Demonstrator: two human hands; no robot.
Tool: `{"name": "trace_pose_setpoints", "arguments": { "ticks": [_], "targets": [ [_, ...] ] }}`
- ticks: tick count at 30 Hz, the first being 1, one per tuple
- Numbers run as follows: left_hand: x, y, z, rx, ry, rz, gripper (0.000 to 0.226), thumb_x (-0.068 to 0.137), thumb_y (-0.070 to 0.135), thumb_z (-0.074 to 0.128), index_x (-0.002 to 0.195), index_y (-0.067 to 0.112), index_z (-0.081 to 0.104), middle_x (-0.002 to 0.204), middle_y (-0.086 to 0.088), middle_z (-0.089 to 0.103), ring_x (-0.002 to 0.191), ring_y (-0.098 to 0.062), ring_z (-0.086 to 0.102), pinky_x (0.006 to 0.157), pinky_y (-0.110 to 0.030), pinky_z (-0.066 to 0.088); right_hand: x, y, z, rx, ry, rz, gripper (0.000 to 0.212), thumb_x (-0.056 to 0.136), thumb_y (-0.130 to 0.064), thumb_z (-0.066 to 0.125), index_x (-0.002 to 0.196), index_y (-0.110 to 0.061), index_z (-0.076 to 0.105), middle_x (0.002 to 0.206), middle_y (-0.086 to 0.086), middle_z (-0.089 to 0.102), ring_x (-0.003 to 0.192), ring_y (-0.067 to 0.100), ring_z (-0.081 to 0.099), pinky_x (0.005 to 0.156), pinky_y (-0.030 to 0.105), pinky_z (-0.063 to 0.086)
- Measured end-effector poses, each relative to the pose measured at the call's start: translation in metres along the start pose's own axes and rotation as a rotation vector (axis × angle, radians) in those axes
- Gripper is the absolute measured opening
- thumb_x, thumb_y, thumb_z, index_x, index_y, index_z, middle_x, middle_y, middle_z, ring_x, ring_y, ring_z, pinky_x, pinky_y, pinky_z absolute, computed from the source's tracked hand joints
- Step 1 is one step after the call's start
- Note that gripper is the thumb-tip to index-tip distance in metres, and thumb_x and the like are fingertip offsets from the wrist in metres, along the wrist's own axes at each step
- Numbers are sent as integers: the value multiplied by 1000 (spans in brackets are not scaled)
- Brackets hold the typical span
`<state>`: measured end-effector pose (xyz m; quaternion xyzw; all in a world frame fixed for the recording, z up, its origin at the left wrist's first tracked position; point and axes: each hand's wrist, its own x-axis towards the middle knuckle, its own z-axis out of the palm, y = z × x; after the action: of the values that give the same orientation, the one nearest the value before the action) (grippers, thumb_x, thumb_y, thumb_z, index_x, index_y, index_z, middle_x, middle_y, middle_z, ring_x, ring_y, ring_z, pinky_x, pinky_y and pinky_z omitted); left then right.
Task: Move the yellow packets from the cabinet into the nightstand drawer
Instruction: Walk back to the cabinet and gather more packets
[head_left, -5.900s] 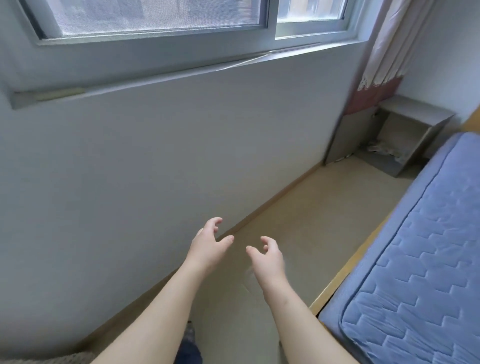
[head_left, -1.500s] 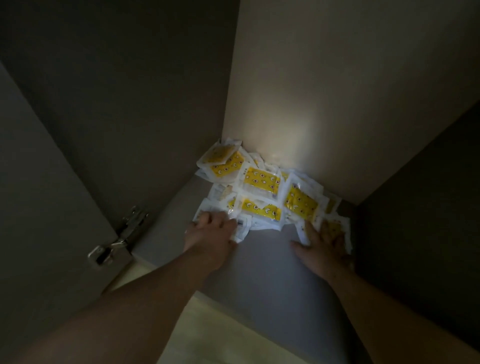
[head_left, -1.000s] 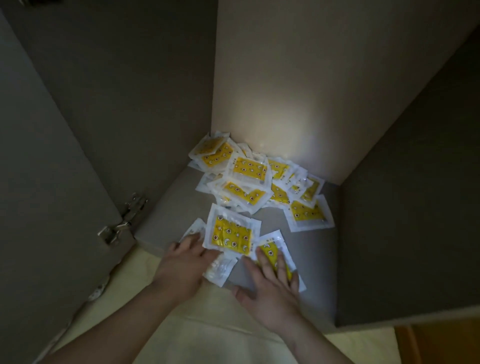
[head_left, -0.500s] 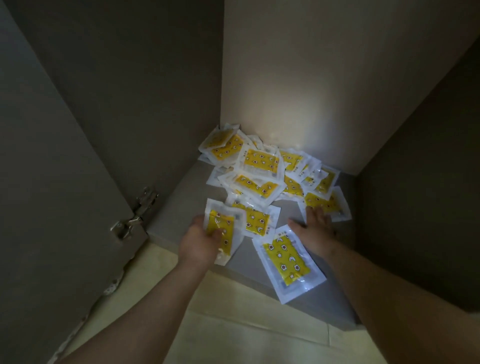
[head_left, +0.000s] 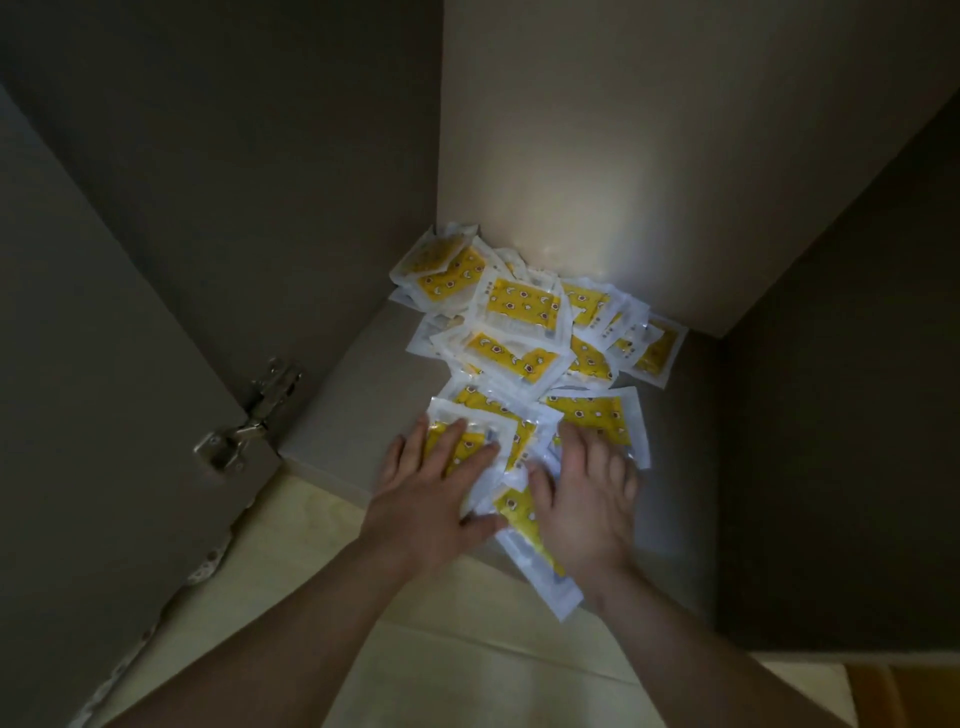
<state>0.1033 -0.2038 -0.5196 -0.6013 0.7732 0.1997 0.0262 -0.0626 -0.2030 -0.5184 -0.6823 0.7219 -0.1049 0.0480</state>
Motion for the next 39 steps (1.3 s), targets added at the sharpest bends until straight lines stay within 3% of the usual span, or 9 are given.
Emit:
{"name": "trace_pose_setpoints", "arguments": {
  "ticks": [5,9,12,18,21,26,29,32,39],
  "targets": [
    [10,-2,-7,28,40,-78,80,81,75,36,147,46,1,158,8,-9,144,-30,-16,116,-42,-7,61,-12,-13,-12,-232,-120,62,98,-53,17,151,-27,-3,159,-8,-12,145,23,-15,116,44,-7],
    [12,-1,-1,43,83,-117,84,68,78,2,146,48,0,158,7,-7,144,-32,-13,116,-43,-5,61,-11,-8,-91,-429,-106,71,93,-64,15,150,-28,-8,158,-11,-15,144,21,-22,114,48,-12],
    [11,1,-1,-17,83,-152,69,81,71,10,146,48,2,158,8,-9,144,-30,-17,116,-42,-9,37,0,-5,-124,-412,-105,75,90,-69,13,150,-30,-10,157,-13,-17,143,19,-24,113,47,-15],
    [-6,6,0,-161,92,-142,76,72,77,-2,143,52,11,157,11,-17,143,-23,-23,114,-40,-14,-23,7,0,-97,-314,-85,123,48,-83,-32,151,-26,5,159,-11,-5,145,22,-15,110,45,-17],
    [-16,11,8,-226,175,-89,85,65,65,-12,139,53,28,158,11,-9,144,-21,-19,113,-36,-15,-51,7,8,-124,-219,-128,89,83,-76,0,132,-18,45,145,0,40,136,28,23,108,47,4],
    [-26,24,17,-263,377,-78,46,86,44,29,112,37,66,150,-3,36,138,-43,21,110,-56,23,-48,14,4,-80,-135,-124,76,79,-81,5,116,-30,48,142,1,34,134,30,26,104,47,15],
    [-34,31,14,-244,317,-237,33,95,39,42,126,47,51,155,9,16,140,-28,12,110,-40,18,-43,16,2,-87,-190,-92,101,59,-92,7,134,-33,40,156,-11,20,146,26,7,107,48,-7],
    [-35,30,8,-338,332,-335,51,91,40,53,139,43,35,155,6,10,135,-26,19,106,-33,22,-52,12,-1,-98,-143,-85,75,67,-77,29,119,-29,53,128,-11,59,127,28,46,98,51,16],
    [-33,40,1,-820,478,-690,85,72,21,79,142,19,30,144,-16,24,126,-37,36,102,-34,33,-76,19,14,-30,55,-337,50,76,-56,43,119,-32,49,120,-12,62,115,23,42,97,54,23]
  ]
}}
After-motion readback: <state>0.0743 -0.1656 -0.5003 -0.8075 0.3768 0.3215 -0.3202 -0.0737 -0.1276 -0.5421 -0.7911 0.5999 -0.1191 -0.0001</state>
